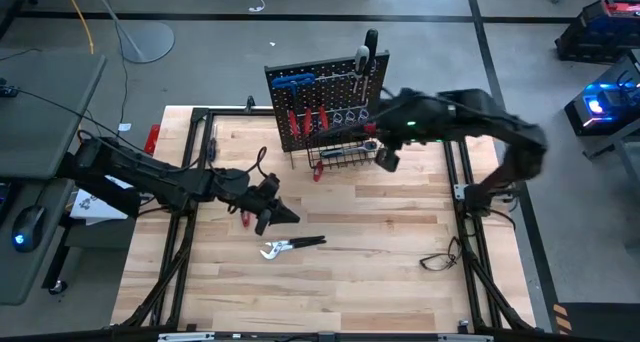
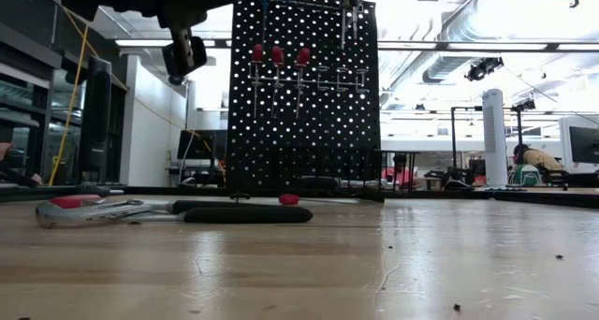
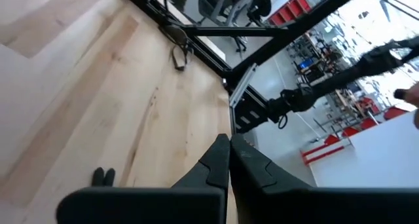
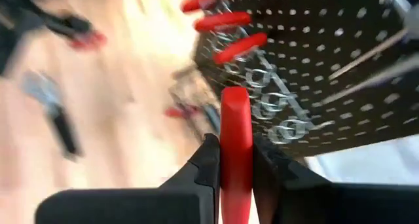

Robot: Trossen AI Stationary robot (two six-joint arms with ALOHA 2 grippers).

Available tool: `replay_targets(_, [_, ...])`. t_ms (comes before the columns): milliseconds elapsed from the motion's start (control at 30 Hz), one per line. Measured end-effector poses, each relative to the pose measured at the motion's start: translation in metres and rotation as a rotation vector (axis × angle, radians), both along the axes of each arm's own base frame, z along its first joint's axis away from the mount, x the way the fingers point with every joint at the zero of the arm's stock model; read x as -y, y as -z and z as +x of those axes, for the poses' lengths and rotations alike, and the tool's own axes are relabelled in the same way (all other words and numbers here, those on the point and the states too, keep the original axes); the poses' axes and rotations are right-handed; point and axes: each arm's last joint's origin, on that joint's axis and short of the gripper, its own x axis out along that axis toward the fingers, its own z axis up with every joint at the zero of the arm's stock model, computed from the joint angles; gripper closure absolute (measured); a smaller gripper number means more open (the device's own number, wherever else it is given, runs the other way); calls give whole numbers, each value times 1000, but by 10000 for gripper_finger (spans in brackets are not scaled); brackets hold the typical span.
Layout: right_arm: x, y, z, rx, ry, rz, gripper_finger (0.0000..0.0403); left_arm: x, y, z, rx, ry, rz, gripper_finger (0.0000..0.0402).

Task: Hang tools onto peg board
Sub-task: Hang the red allen wrench on the peg board

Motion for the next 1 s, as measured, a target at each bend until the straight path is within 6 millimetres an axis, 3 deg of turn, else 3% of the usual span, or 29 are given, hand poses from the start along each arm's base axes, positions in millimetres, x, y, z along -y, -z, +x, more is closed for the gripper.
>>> replay_targets(133, [3, 0, 31, -107, -25, -116, 364, -1, 1, 0, -10, -5, 1, 401])
replay_targets(267, [10, 18, 52, -139, -34, -159, 364, -1, 2, 0, -25, -5, 3, 401])
replay_targets(400, [18, 33, 56, -193, 23, -145, 364, 1, 3, -1, -32, 3, 4, 401])
replay_targets(667, [17, 24, 62, -99, 28, -184, 364, 1, 3, -1, -31, 5, 2, 401])
replay_targets(1000, [39, 30, 64, -112, 71, -149, 364, 1, 3, -1, -41, 2, -7, 401])
